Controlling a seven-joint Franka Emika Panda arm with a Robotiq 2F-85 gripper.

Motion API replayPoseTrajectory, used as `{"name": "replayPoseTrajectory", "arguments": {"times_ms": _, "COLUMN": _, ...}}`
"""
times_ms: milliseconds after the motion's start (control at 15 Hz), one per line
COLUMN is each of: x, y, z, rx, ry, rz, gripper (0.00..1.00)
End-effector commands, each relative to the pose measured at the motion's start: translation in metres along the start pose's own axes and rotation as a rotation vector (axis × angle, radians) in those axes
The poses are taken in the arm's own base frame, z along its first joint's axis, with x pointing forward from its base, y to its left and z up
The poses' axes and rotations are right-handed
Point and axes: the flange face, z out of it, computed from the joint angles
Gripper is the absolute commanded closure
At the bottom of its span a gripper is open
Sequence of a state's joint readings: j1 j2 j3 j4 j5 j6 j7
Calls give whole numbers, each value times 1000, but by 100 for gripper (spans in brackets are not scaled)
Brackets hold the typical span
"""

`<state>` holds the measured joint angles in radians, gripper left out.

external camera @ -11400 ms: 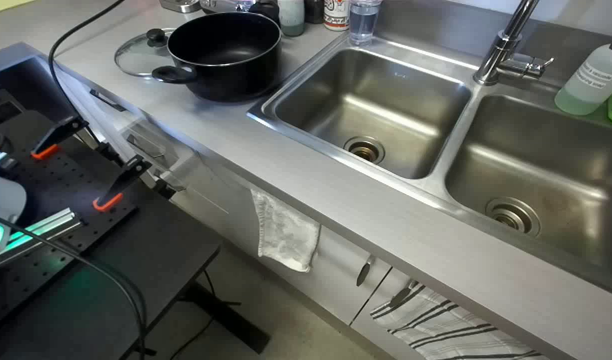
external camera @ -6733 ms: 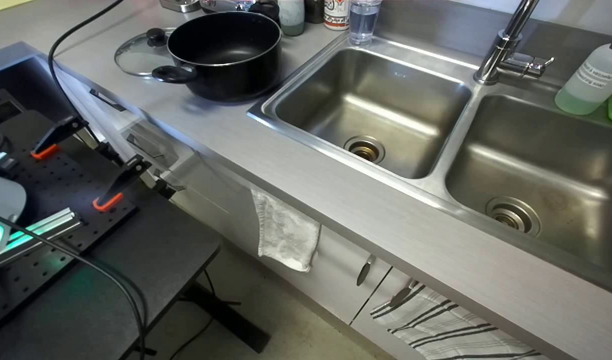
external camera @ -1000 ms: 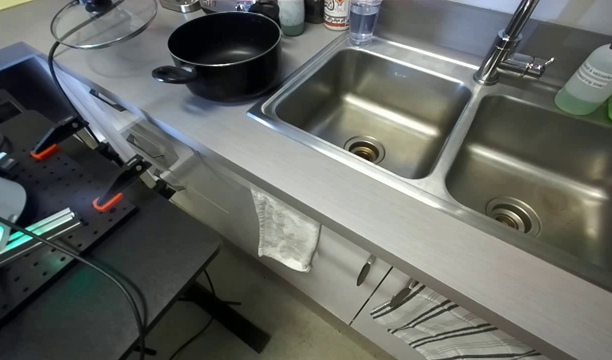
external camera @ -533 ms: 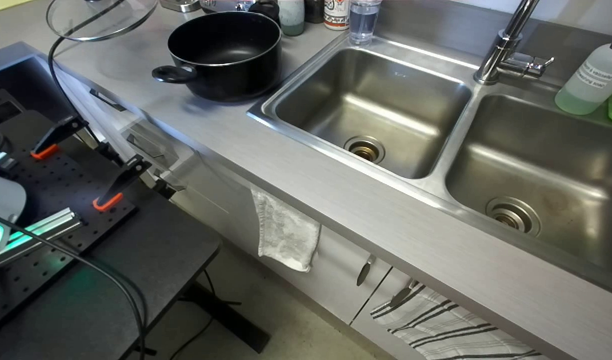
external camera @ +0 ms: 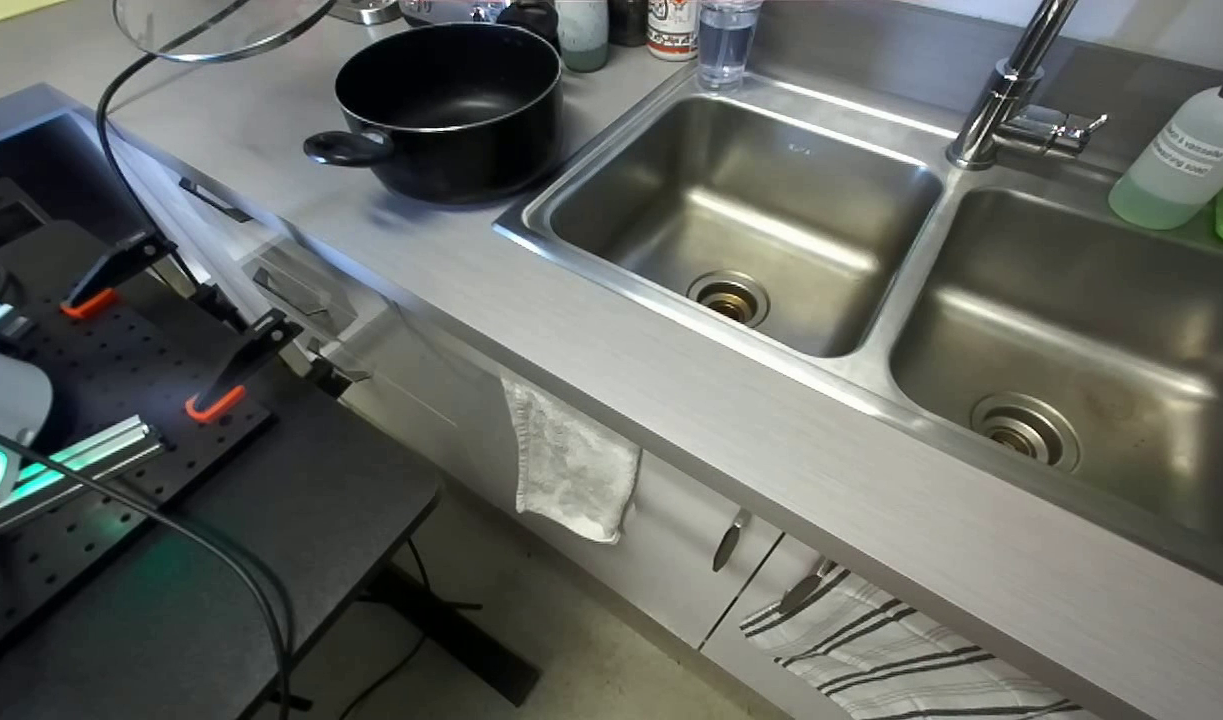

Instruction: Put the glass lid on the black pot

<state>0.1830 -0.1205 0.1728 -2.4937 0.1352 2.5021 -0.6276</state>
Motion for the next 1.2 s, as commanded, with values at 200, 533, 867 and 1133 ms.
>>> {"name": "replayPoseTrajectory", "arguments": {"times_ms": 200, "x": -44, "y": 40, "z": -37, "rx": 19, "ry": 69, "rz": 154, "gripper": 75}}
{"name": "replayPoseTrajectory", "arguments": {"times_ms": 533, "x": -74, "y": 76, "z": -43, "rx": 55, "ry": 86, "rz": 280, "gripper": 75}}
{"name": "replayPoseTrajectory", "arguments": {"times_ms": 867, "x": -107, "y": 109, "z": -43, "rx": 89, "ry": 103, "rz": 409, "gripper": 75}}
{"name": "replayPoseTrajectory", "arguments": {"times_ms": 1133, "x": -131, "y": 132, "z": -43, "rx": 115, "ry": 105, "rz": 500, "gripper": 75}}
